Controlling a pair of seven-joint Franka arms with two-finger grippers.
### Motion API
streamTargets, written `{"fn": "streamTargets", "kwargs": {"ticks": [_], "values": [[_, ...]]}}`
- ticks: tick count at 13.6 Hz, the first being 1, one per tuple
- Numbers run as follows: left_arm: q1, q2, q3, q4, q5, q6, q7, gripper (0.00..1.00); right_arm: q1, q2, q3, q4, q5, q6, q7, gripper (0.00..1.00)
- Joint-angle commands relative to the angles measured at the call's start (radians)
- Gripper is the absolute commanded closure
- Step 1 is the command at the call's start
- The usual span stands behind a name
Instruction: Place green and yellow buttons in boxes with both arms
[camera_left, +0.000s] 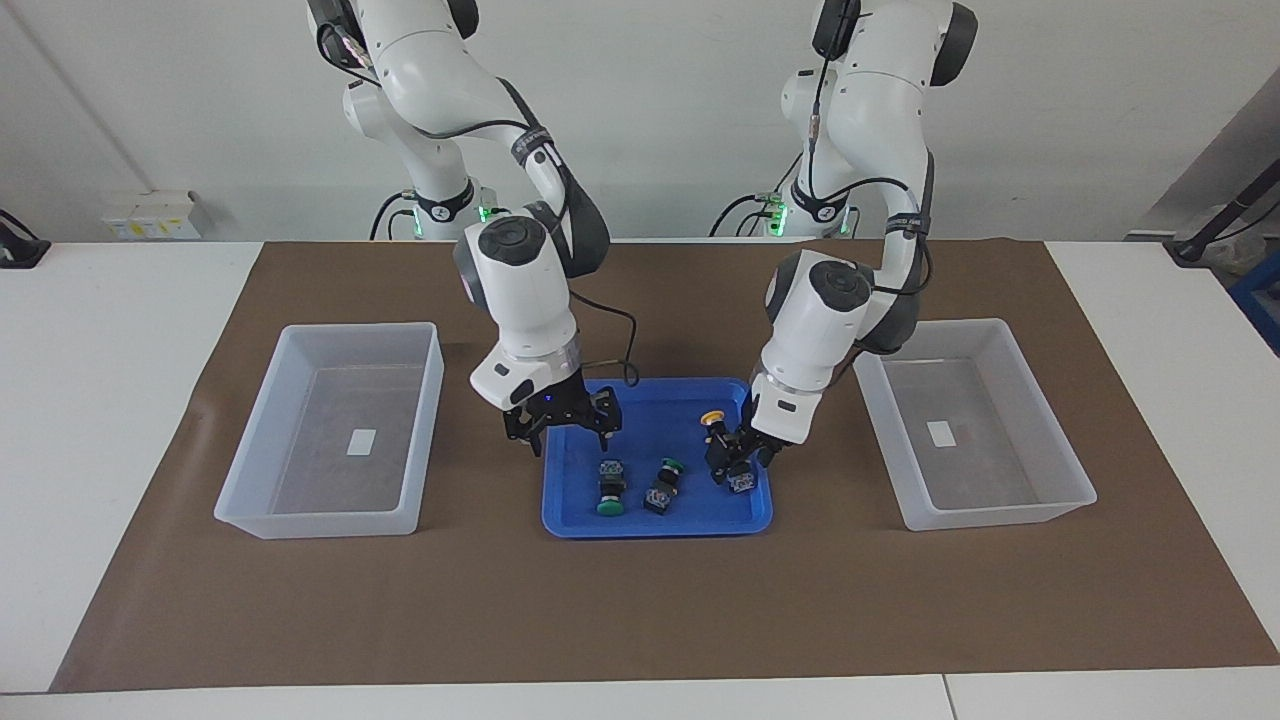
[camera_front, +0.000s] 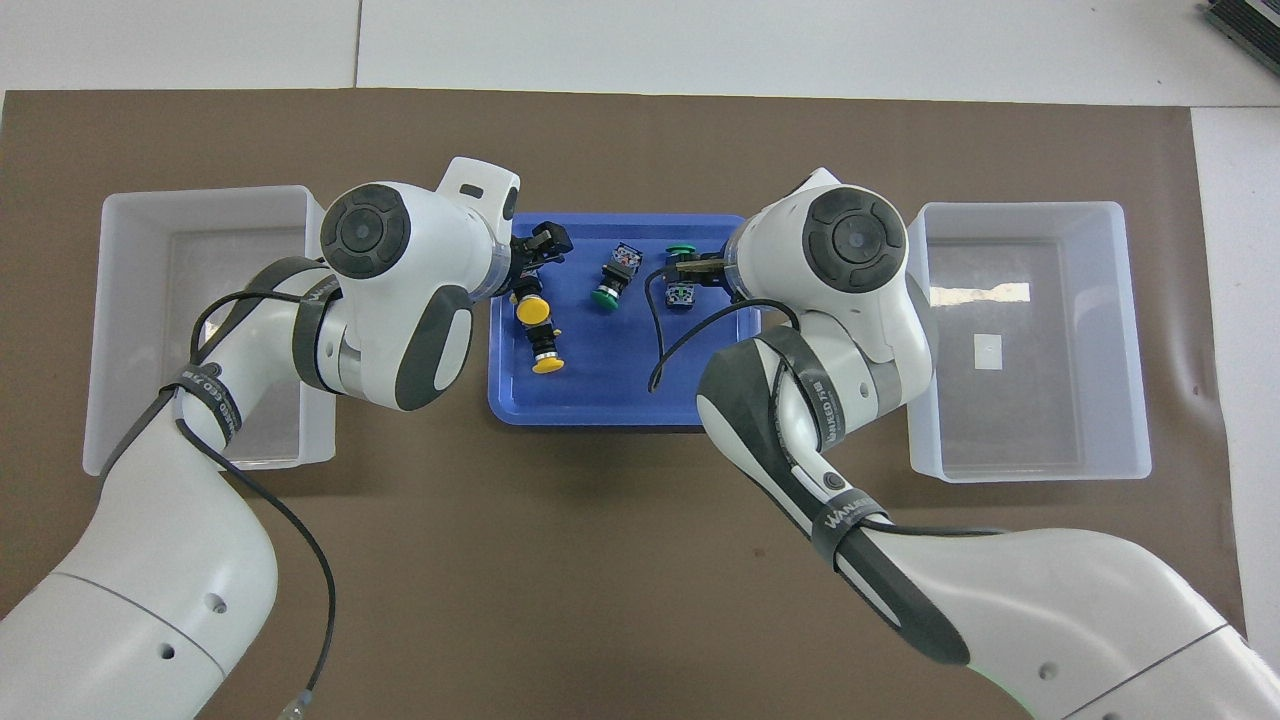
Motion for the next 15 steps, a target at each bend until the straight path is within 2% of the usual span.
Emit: {"fn": "streamTargets", "kwargs": {"ticks": [1,9,11,13,14,15], "values": [[-0.022,0.001,0.017,-0.020,-0.018,0.022,-0.005,0.13,0.009,0.058,0.001,0.028,-0.058,0.073,0.076,0.00],[-0.031,-0.008,0.017,-0.055,-0.018,0.020,-0.003,0.34,0.055,0.121,0.000,-0.012,-0.145,0.182,0.148,0.00],[-0.031,-0.008,0.015,-0.055,-0.018,0.020,-0.002,0.55,0.053,0.120,0.000,-0.027,-0.167,0.193,0.150,0.00],[-0.030,-0.008,0.015,-0.055,-0.018,0.020,0.000,0.65,0.055,0.120,0.000,-0.042,-0.172,0.218,0.150,0.00],[-0.028,-0.008,0.015,-0.055,-0.018,0.020,0.000,0.71,0.055,0.120,0.000,-0.047,-0.173,0.218,0.155,0.05],[-0.028,-0.008,0.015,-0.055,-0.018,0.020,0.001,0.78,0.055,0.120,0.000,-0.047,-0.173,0.216,0.173,0.22]]}}
